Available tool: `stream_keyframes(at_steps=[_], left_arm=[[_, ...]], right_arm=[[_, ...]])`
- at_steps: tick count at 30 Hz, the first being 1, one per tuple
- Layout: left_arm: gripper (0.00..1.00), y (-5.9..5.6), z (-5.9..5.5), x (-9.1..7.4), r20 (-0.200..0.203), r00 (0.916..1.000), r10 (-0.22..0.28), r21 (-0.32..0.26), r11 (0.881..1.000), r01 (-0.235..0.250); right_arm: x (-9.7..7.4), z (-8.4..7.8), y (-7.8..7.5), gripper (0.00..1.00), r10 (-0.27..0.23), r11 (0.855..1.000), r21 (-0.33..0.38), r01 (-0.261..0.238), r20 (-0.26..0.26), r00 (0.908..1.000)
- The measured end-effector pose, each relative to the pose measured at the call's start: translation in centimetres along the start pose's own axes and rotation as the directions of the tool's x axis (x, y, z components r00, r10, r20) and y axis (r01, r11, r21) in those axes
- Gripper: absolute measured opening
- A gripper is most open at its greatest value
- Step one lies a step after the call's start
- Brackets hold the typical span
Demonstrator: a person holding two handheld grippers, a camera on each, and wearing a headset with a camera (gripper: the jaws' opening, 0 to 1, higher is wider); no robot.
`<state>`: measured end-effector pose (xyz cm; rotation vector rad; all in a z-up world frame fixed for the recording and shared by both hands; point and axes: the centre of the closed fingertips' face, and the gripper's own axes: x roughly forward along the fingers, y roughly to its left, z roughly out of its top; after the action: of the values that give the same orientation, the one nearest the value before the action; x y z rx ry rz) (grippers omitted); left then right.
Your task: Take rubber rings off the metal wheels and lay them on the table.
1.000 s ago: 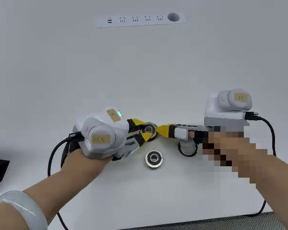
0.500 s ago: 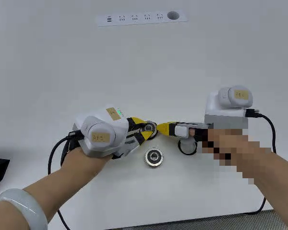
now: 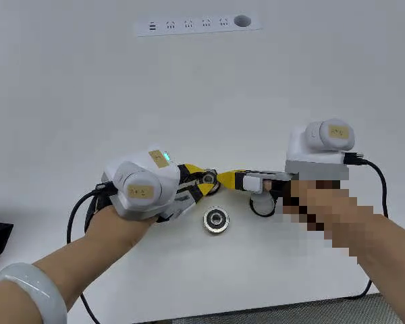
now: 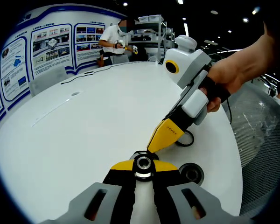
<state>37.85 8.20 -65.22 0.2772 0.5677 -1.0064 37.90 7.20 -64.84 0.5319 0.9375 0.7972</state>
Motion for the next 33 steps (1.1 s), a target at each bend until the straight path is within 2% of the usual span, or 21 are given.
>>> stream_keyframes(at_steps=[10,14,25,28,33], left_arm=[[0.14,0.0,0.0,0.0,0.002,1.0,0.0,0.0,1.0,0.0],[0.14,0.0,0.0,0.0,0.002,1.0,-0.001,0.001,1.0,0.001],[0.14,0.0,0.1,0.0,0.002,1.0,-0.003,0.004,1.0,0.003],[0.16,-0.3,0.5,-0.2,0.024,0.9996,-0.011,0.006,1.0,0.011],[0.23,-0.5,0.8,-0.4,0.031,0.9994,-0.018,0.028,0.999,0.017]], right_arm=[[0.1,0.1,0.4,0.02,0.02,1.0,0.007,-0.02,0.006,0.9998],[0.0,0.4,0.9,0.02,0.041,0.999,0.028,-0.042,0.026,0.9988],[-0.3,0.2,0.1,0.02,0.002,1.0,0.03,-0.003,0.025,0.9997],[-0.2,0.1,0.0,0.02,-0.003,1.0,0.03,0.002,0.022,0.9998],[-0.2,0.0,-0.3,0.02,-0.009,0.999,0.033,0.008,0.02,0.9998]])
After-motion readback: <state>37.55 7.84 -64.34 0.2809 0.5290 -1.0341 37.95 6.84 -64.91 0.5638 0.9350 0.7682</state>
